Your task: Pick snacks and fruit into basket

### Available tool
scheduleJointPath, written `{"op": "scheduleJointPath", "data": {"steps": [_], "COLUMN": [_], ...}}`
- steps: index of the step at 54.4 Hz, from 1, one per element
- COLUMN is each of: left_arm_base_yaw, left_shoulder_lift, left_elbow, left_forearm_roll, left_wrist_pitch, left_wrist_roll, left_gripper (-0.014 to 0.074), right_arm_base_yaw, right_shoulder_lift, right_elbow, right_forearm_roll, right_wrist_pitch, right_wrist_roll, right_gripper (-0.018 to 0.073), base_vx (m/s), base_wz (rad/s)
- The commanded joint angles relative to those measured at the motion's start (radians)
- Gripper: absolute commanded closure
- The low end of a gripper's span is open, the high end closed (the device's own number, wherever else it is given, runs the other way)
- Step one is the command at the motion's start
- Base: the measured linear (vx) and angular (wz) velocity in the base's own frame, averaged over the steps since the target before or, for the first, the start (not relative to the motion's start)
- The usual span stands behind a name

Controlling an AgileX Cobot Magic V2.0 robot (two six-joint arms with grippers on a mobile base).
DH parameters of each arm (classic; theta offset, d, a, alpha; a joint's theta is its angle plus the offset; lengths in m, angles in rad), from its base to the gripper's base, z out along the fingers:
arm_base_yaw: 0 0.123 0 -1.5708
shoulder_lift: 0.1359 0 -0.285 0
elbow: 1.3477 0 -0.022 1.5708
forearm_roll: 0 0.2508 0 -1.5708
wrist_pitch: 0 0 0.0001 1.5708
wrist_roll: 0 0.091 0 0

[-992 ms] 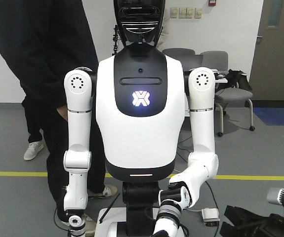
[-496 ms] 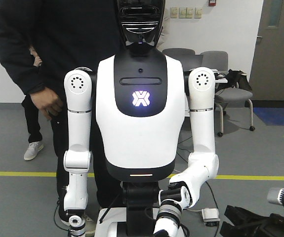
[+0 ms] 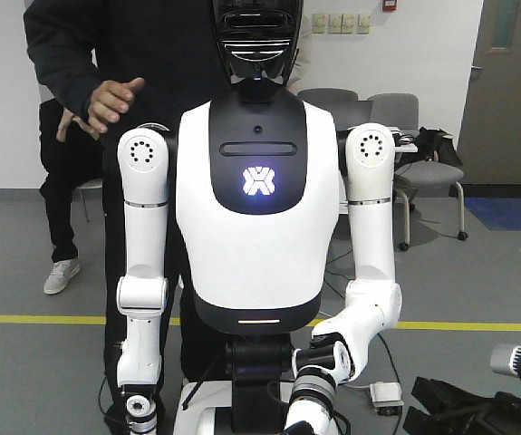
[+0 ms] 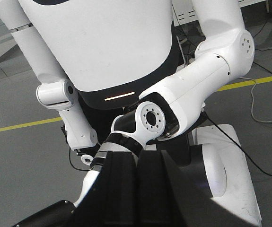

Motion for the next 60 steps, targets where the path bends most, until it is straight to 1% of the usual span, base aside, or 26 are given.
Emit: {"op": "scheduleJointPath", "data": {"steps": [1,7,16,19,25,56,60], "left_arm_base_yaw": [0.049,0.098,0.143,0.144,0.142,0.142,0.142], "left_shoulder_lift": [-0.035,-0.031,-0.031,-0.031,-0.03,-0.03,-0.03], "left_elbow": [0.003,0.003,0.003,0.003,0.003,0.003,0.003], "left_forearm_roll": [-0.004,-0.005,0.056,0.081,0.072,0.072,0.072], "left_wrist_pitch": [0.007,0.036,0.037,0.037,0.037,0.037,0.037], "left_wrist_roll": [0.001,0.001,0.007,0.008,0.005,0.005,0.005], "left_gripper": [0.0605,0.0605,0.0605,0.0605,0.0605,0.0605,0.0605], "right_arm_base_yaw": [-0.005,-0.005,-0.005,-0.005,-0.005,-0.005,-0.006], "right_shoulder_lift": [-0.026,-0.026,-0.026,-0.026,-0.026,-0.026,-0.026], "right_elbow": [-0.024,-0.024,-0.024,-0.024,-0.024,-0.024,-0.024], "right_forearm_roll": [0.001,0.001,0.001,0.001,0.001,0.001,0.002], "right_wrist_pitch": [-0.079,-0.079,-0.079,-0.079,-0.079,-0.079,-0.078], "right_wrist_roll": [-0.015,-0.015,-0.015,-0.015,-0.015,-0.015,-0.068], "right_gripper": [0.0568,0.0568,0.0568,0.0568,0.0568,0.0568,0.0568], "base_vx": [0.0,0.0,0.0,0.0,0.0,0.0,0.0], "base_wz": [0.0,0.0,0.0,0.0,0.0,0.0,0.0]}}
